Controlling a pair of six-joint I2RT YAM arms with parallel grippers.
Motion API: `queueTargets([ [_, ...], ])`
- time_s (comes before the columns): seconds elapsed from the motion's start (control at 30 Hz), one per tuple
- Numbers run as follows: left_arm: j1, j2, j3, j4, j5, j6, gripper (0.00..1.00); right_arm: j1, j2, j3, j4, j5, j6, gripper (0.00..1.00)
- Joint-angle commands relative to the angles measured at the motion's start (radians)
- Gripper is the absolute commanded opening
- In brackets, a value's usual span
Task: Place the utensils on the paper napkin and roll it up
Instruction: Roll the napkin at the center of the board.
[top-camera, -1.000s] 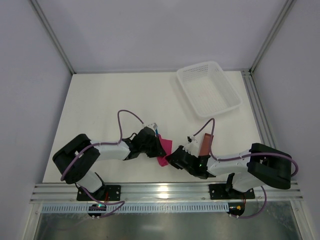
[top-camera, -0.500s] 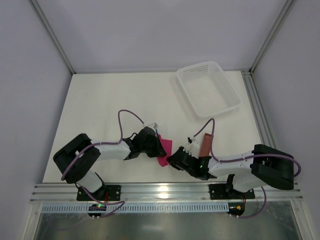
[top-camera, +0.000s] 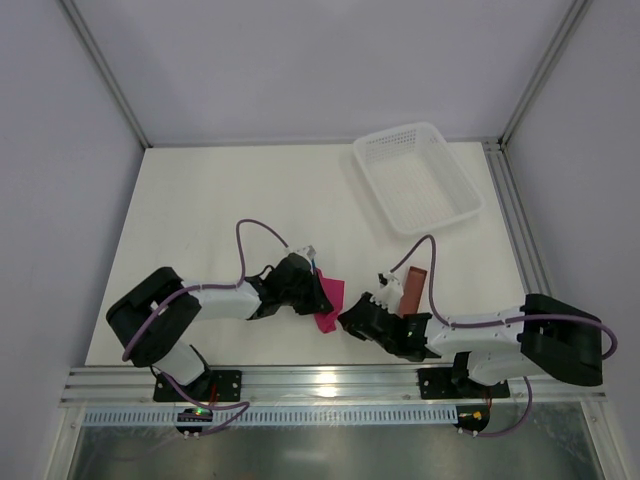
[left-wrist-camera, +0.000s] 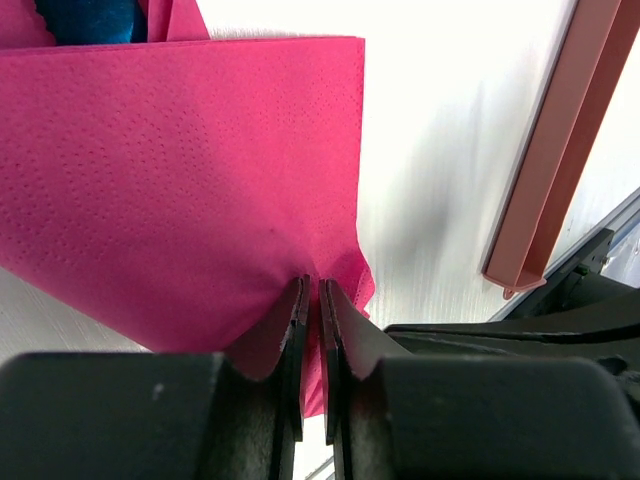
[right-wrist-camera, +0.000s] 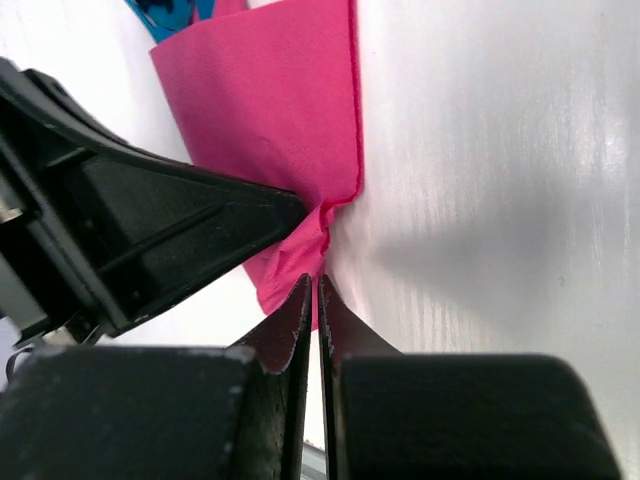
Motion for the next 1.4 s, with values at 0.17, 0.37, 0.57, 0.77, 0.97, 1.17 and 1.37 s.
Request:
queueTargets([
  [0.17,-0.003,-0.022,-0.001,-0.008,0.037,0.046,0.16,-0.144,-0.093,0.085,-0.033,-0.100,-0.315,0.09],
  [0.37,-0.003,-0.033,0.002,-0.023,0.051,0.059,0.18,-0.231,-0.009,0.108,0.077,-0.170,-0.414,0.09],
  [0.57,-0.003,-0.064,0.003,-0.041,0.069,0.086,0.20,-0.235,0.160,0.105,0.174,-0.197,-0.426,0.08],
  [0.77,-0.003,-0.119,-0.015,-0.060,0.097,0.114,0.24,-0.235,0.212,0.087,0.150,-0.186,-0.405,0.05],
  [0.97,-0.015,-0.101,-0.044,-0.026,0.114,0.105,0.24,-0.235,0.200,0.061,0.136,-0.172,-0.391,0.04],
  [1.17,-0.045,-0.048,-0.055,0.043,0.108,0.083,0.23,-0.232,0.181,0.057,0.098,-0.164,-0.375,0.04],
  [1.37,-0.074,-0.031,-0.076,0.064,0.076,0.074,0.22,-0.235,0.106,0.091,0.059,-0.184,-0.447,0.06],
])
